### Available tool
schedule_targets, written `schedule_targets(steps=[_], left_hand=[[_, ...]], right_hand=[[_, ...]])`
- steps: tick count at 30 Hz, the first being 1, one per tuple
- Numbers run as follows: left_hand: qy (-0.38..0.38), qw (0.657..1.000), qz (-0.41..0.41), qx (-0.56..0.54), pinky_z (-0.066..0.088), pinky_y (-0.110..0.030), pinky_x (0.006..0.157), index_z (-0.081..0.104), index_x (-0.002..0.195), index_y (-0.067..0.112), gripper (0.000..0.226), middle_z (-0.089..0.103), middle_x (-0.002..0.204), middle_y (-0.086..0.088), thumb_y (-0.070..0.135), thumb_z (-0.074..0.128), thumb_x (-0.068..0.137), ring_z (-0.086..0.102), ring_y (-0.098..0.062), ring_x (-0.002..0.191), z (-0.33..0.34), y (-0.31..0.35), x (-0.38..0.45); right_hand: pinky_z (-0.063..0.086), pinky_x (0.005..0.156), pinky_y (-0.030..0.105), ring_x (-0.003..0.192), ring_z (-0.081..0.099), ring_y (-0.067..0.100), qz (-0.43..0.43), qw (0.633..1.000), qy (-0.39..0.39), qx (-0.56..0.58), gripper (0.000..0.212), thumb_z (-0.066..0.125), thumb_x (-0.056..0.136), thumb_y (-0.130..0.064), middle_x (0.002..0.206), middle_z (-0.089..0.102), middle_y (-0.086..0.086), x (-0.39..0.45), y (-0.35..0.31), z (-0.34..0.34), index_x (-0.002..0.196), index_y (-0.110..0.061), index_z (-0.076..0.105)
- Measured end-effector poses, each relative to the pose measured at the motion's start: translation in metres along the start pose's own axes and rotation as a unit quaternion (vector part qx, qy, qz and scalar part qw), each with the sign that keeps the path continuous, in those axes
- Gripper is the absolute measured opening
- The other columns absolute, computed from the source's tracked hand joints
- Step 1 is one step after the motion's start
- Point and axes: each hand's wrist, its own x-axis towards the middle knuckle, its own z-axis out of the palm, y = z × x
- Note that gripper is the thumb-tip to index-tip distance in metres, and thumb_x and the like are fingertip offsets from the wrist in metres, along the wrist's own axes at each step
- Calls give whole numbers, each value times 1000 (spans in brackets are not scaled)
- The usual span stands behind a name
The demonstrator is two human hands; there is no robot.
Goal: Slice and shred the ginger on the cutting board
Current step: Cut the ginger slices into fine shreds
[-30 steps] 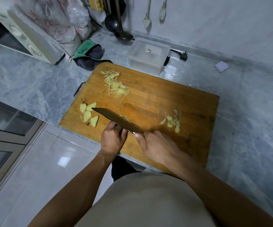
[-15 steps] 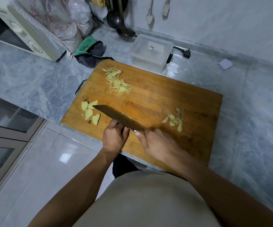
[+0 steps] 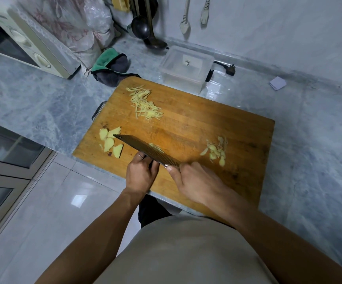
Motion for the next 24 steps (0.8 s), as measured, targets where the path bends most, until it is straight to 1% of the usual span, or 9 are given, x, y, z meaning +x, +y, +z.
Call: schedule_targets(steps=[3, 5, 8, 11, 15, 17, 20, 22, 24], left_hand=[[-2, 1000, 1, 1, 50, -29, 50, 74, 76, 0, 36, 69, 81, -19, 27, 54, 89, 67, -35, 64, 1, 1, 0], [-7, 1000, -4, 0, 50, -28, 51, 73, 76, -1, 37, 68, 79, -20, 28, 53, 89, 66, -35, 62, 0, -1, 0], [-20, 999, -33, -13, 49, -28, 52, 72, 73, -2, 34, 66, 75, -21, 24, 54, 85, 64, -36, 57, 1, 0, -1], [-5, 999, -32, -35, 49, -28, 53, 73, 78, 1, 40, 69, 82, -19, 30, 49, 89, 65, -36, 61, 1, 0, -3], [0, 999, -28, -28, 50, -31, 52, 73, 80, 0, 31, 69, 86, -20, 23, 55, 89, 66, -38, 62, 1, 0, -3], [-3, 999, -24, -22, 51, -32, 52, 73, 82, 0, 34, 70, 92, -21, 25, 52, 90, 66, -39, 65, 1, 1, -3], [0, 1000, -21, -18, 52, -33, 53, 74, 85, 2, 37, 69, 103, -21, 28, 48, 91, 67, -39, 68, 1, 1, -2], [-2, 1000, -17, -18, 52, -32, 52, 74, 84, 1, 34, 70, 102, -21, 25, 51, 90, 67, -39, 67, 0, 2, -2], [-4, 1000, -19, -19, 51, -31, 53, 74, 84, 1, 25, 70, 98, -21, 18, 57, 87, 67, -38, 67, -1, 2, -2]], right_hand=[[37, 62, 32, 71, 53, 25, 3, 1000, -2, -3, 59, 21, 107, -55, 84, 57, 9, 4, 1, 2, 100, -12, 62], [38, 61, 32, 71, 54, 25, -1, 1000, -1, -15, 60, 21, 107, -53, 86, 62, 11, 6, 0, 5, 106, -10, 63], [37, 62, 33, 72, 53, 25, -7, 1000, -2, -14, 60, 21, 108, -52, 91, 65, 13, 6, 1, 10, 111, -10, 62], [34, 59, 31, 70, 53, 24, 1, 1000, 3, -4, 61, 21, 107, -54, 88, 63, 12, 4, 4, 10, 107, -9, 63], [37, 62, 32, 73, 58, 28, -1, 1000, 1, 8, 57, 23, 108, -52, 88, 64, 13, -4, 1, 2, 100, -11, 62], [38, 61, 32, 74, 59, 29, 2, 1000, -5, 12, 54, 23, 107, -53, 85, 62, 12, -4, 0, -1, 92, -15, 58], [36, 61, 31, 68, 53, 26, 7, 1000, -8, 12, 53, 22, 106, -55, 80, 57, 9, 0, -1, -1, 82, -18, 50], [37, 62, 31, 70, 52, 26, 12, 1000, -12, 19, 53, 22, 106, -56, 82, 56, 9, 1, 0, 0, 84, -17, 51], [38, 64, 32, 74, 55, 28, 14, 999, -13, 26, 55, 22, 106, -55, 86, 58, 11, 2, -1, 2, 92, -16, 59]])
